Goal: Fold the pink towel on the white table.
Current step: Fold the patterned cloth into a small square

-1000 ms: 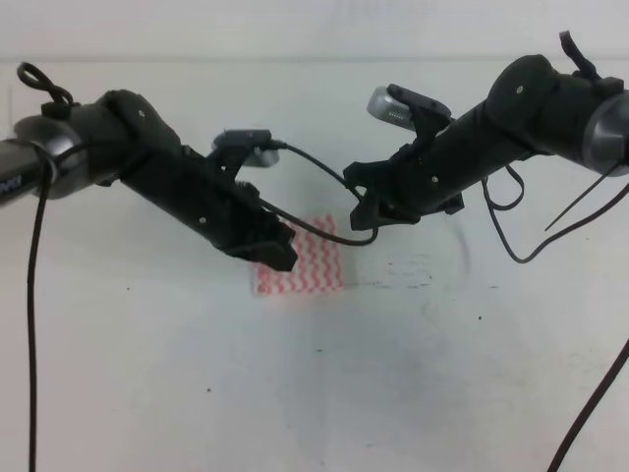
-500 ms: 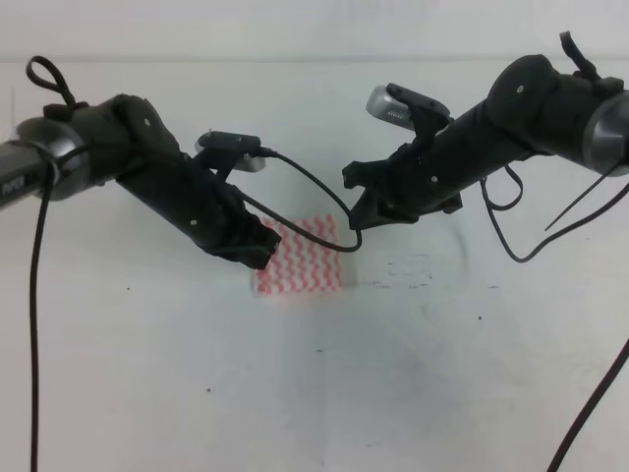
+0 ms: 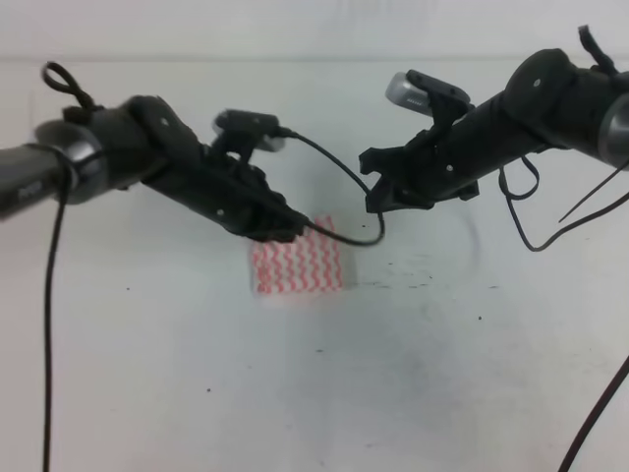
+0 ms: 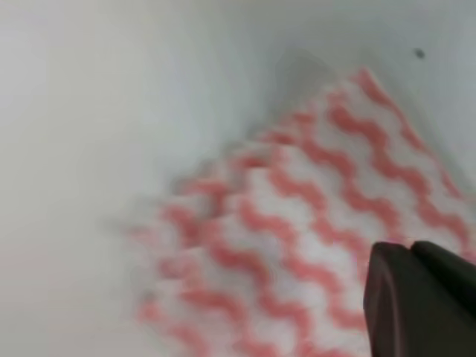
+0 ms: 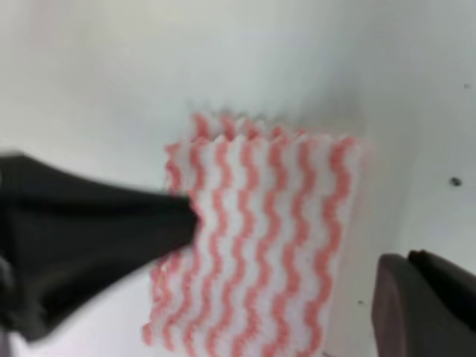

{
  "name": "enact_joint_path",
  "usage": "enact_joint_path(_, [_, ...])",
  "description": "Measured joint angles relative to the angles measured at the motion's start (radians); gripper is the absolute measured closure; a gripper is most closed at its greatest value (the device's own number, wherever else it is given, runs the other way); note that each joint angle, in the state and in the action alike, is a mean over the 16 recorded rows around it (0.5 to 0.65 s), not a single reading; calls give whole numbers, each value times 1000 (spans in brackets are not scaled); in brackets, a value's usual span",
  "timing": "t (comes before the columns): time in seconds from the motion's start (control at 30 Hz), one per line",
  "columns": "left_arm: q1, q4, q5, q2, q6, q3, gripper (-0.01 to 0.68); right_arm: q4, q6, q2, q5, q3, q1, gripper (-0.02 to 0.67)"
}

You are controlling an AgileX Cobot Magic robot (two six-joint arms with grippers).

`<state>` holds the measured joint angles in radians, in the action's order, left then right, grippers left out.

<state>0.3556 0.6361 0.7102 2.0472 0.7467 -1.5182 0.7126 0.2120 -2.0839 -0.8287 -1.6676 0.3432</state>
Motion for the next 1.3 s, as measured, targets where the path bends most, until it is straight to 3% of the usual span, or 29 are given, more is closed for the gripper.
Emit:
enact_joint_path(0.37, [64, 9, -4, 62, 27, -1, 678, 2, 0, 4, -16, 0, -17, 667])
enact_joint_path(1.3, [68, 39, -32, 90, 72, -48, 677, -13, 1, 0, -32, 1, -18, 666])
